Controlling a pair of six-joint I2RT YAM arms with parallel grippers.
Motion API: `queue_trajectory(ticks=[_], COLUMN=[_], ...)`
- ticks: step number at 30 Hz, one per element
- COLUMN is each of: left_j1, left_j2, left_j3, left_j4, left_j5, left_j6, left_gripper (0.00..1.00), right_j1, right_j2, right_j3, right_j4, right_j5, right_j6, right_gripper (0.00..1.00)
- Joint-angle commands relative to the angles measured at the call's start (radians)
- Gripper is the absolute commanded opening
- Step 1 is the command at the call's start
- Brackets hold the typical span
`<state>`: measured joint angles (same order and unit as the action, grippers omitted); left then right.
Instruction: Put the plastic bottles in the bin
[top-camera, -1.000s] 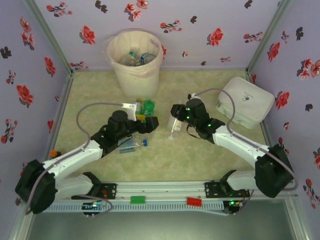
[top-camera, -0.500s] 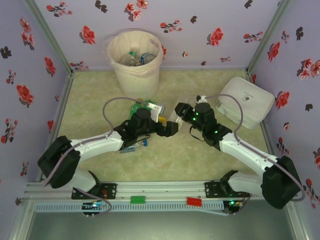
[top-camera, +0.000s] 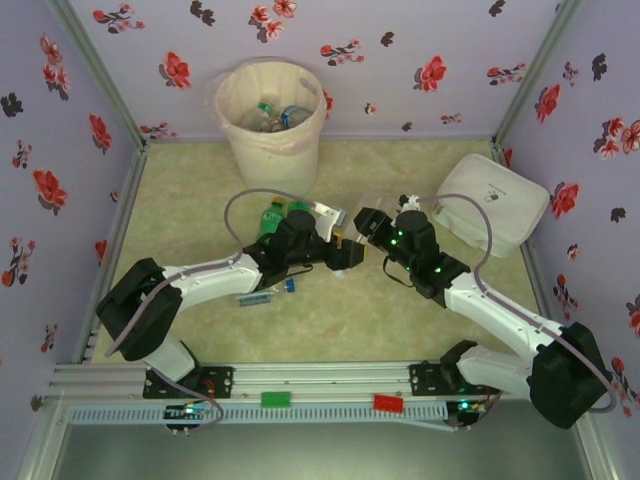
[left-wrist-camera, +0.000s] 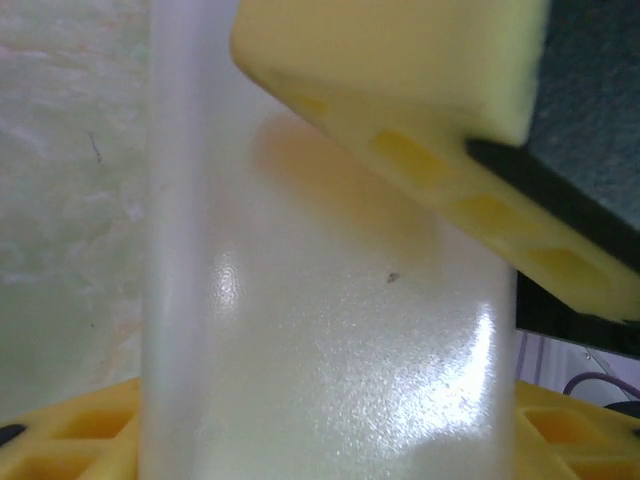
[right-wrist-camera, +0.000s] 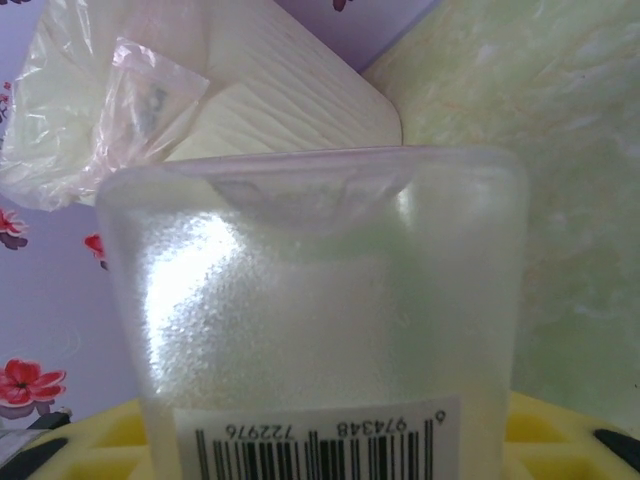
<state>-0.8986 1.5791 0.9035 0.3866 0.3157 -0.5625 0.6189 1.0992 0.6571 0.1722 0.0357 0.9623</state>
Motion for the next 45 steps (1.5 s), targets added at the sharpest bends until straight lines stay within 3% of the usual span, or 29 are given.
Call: queue_trajectory(ticks=[1,3,6,7,15,24,32,38,45], left_j1=[0.003,0.004,0.016,0.020,0.149,0.332,0.503,0.568,0.593], left_j2=[0.001,-0.008,-0.040,-0.051,-0.200,-0.207,0.086,0.393,0.563], left_j3=[0.013,0.001,-0.023,-0.032,0.008,0.408,0.965,1.413,1.577], left_j4=[0.032,0.033,0.024,0.018,-0.171,-0.445,-0.697,-0.967,-1.063], left_j5=[0.007,0.000,-0.029,-0.042,-0.092,-0.122,-0.120,-0.116,-0.134], left_j6=[-0.005,-0.008,-0.013,-0.014,0.074,0.289,0.415,0.468,0.454], left_gripper=[0.48,0.38,0.39,0.39,0.36,0.29,0.29,0.28,0.32], right_j1=[-0.005,-0.007,-0.015,-0.021,-0.092,-0.100,-0.100,-0.099,-0.099], right_j2=[-0.024,-0.031,-0.056,-0.067,-0.123,-0.113,-0.118,-0.121,-0.122], right_j3=[0.002,0.015,0.050,0.062,0.164,0.079,0.017,0.004,0.001], right_j4=[0.038,0.024,-0.047,-0.071,-0.353,-0.382,-0.348,-0.327,-0.318], right_j5=[0.009,0.030,0.072,0.086,0.193,0.228,0.180,0.149,0.129], right_j6=[0.015,0.003,-0.038,-0.046,-0.145,-0.129,-0.094,-0.096,-0.103], right_gripper=[0.57,0.72,0.96,0.99,1.00,0.99,1.00,1.00,1.00])
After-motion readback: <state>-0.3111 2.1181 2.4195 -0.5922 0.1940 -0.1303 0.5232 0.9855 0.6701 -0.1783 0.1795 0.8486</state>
